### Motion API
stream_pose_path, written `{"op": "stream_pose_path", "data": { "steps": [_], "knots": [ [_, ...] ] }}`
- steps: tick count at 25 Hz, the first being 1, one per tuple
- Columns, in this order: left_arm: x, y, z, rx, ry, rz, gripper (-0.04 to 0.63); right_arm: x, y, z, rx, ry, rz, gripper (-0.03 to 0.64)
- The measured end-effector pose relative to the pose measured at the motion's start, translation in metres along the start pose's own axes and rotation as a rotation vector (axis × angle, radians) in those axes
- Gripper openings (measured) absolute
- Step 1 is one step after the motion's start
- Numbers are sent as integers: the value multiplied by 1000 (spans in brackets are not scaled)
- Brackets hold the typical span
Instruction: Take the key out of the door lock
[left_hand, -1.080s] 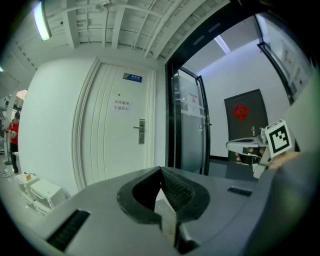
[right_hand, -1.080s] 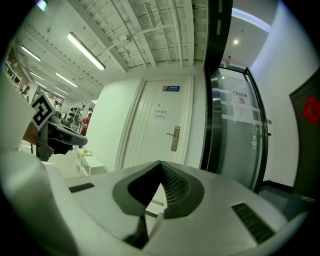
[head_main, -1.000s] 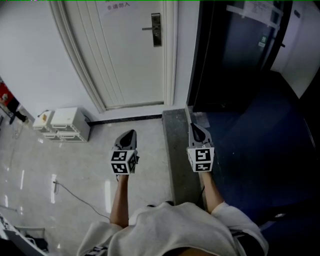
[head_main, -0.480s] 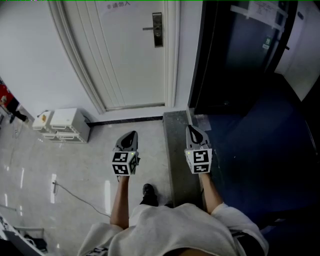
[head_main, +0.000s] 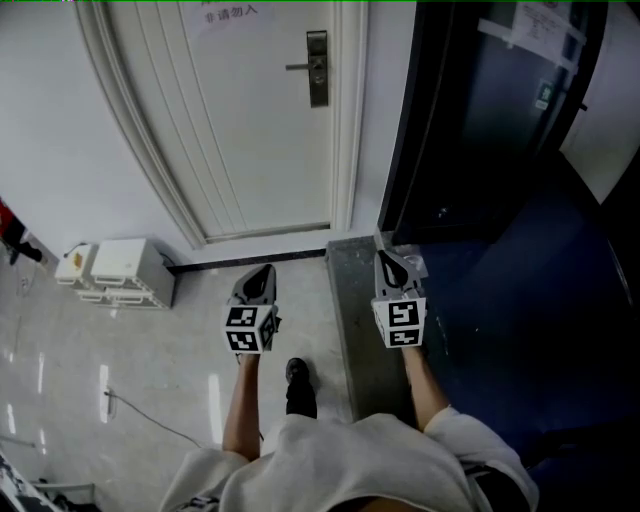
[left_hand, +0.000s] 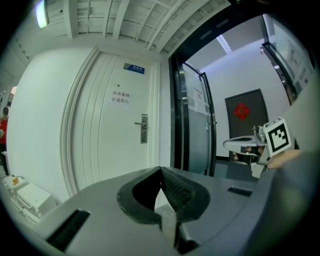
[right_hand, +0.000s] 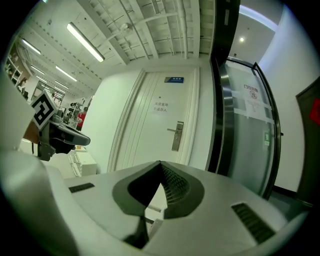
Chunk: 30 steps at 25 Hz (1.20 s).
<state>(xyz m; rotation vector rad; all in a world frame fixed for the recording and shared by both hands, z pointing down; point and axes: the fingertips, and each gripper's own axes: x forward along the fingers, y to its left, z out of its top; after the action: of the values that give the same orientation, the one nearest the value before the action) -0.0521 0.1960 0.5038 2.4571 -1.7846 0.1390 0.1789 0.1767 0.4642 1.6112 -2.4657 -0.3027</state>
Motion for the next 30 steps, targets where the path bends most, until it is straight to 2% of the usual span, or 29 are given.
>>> {"op": "stream_pose_path", "data": {
  "steps": [10, 17, 24, 30],
  "knots": [
    [119, 111, 52, 2, -15, -47, 18, 161, 2, 38, -63, 9, -53, 23],
    [194, 179, 77, 12, -25, -71, 18, 260, -1, 62, -69, -9, -77, 23],
    [255, 228, 90, 28, -32, -109, 18, 330, -8, 64, -77, -1, -116, 23],
    [286, 242, 84, 8, -15, -125, 18, 357, -15, 54, -63, 21, -126, 23]
  ]
}}
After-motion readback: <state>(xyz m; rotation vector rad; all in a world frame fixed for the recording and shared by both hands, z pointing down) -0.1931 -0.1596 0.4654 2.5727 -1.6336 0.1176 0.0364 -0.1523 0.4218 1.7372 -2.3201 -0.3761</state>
